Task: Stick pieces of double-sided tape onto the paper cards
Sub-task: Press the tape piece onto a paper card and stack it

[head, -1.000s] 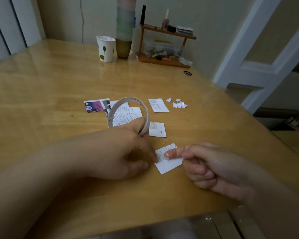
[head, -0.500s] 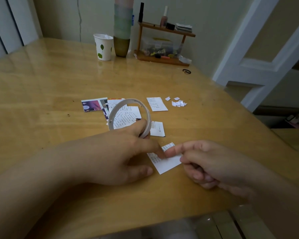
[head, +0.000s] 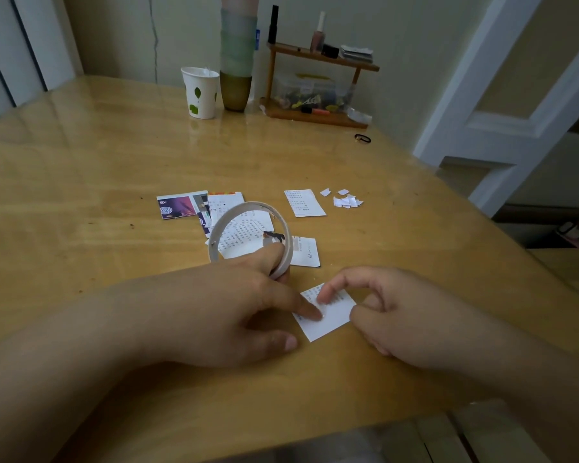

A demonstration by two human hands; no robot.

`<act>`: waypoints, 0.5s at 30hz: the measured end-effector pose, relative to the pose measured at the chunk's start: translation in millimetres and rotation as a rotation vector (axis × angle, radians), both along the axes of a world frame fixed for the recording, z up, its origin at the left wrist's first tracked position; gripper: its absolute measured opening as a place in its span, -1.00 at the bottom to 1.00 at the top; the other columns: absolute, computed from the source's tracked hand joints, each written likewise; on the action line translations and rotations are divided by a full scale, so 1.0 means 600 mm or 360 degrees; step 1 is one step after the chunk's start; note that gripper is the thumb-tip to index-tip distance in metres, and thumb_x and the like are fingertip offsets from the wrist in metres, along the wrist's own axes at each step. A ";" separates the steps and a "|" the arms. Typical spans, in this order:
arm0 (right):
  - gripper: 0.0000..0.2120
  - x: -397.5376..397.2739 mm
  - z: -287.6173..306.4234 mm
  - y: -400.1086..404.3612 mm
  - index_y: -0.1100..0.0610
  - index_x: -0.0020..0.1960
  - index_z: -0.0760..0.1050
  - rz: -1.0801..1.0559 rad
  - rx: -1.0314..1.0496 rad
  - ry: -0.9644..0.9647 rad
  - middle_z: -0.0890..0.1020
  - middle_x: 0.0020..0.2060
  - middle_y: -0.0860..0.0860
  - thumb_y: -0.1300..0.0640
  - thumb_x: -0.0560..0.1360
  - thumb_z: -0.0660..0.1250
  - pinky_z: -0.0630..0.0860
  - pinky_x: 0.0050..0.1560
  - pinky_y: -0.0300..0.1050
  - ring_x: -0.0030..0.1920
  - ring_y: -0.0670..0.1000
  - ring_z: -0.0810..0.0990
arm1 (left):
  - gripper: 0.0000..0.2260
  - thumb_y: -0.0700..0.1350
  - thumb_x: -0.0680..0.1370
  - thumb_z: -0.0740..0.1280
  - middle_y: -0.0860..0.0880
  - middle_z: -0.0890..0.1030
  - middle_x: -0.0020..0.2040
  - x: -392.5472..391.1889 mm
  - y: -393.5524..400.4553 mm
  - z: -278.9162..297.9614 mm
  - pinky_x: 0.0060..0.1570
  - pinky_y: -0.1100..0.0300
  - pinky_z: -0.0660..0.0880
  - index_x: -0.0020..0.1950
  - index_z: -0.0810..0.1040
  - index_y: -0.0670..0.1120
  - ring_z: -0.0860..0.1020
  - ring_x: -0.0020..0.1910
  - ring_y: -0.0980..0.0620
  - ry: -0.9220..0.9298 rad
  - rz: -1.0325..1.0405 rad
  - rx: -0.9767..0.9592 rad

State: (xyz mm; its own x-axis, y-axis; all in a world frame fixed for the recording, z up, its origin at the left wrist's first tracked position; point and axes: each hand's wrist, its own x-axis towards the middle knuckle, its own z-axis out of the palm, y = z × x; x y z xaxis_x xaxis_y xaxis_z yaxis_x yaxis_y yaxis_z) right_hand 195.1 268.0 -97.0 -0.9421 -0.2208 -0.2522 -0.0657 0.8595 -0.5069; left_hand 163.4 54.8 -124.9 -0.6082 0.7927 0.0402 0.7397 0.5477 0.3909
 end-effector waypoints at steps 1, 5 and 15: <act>-0.66 0.003 -0.003 0.000 -0.27 0.02 0.47 0.0041 0.0078 0.0091 0.42 -0.57 -0.10 0.18 0.51 0.13 0.35 -0.40 -0.18 -0.52 -0.11 0.32 | -0.59 0.27 0.44 0.21 0.29 0.20 -0.01 0.000 0.000 0.001 -0.01 0.47 0.30 0.29 0.31 0.42 0.29 0.03 0.34 -0.0015 0.0004 -0.0008; -0.63 0.017 -0.006 -0.001 -0.30 0.18 0.39 0.0206 0.0322 0.0421 0.41 -0.49 -0.08 0.14 0.54 0.13 0.28 -0.41 -0.23 -0.45 -0.06 0.36 | -0.62 0.22 0.49 0.26 0.27 0.20 -0.02 0.002 -0.001 0.004 0.04 0.39 0.34 0.29 0.33 0.43 0.30 0.03 0.31 -0.0045 0.0016 -0.0044; -0.57 0.029 -0.015 -0.007 -0.28 0.40 0.07 0.0262 0.0824 0.0734 0.29 -0.38 -0.07 0.04 0.59 0.01 0.21 -0.37 -0.20 -0.35 -0.05 0.32 | -0.61 0.21 0.51 0.24 0.24 0.19 -0.01 0.004 -0.003 0.009 0.06 0.33 0.35 0.30 0.27 0.47 0.29 0.02 0.30 -0.0060 0.0016 -0.0134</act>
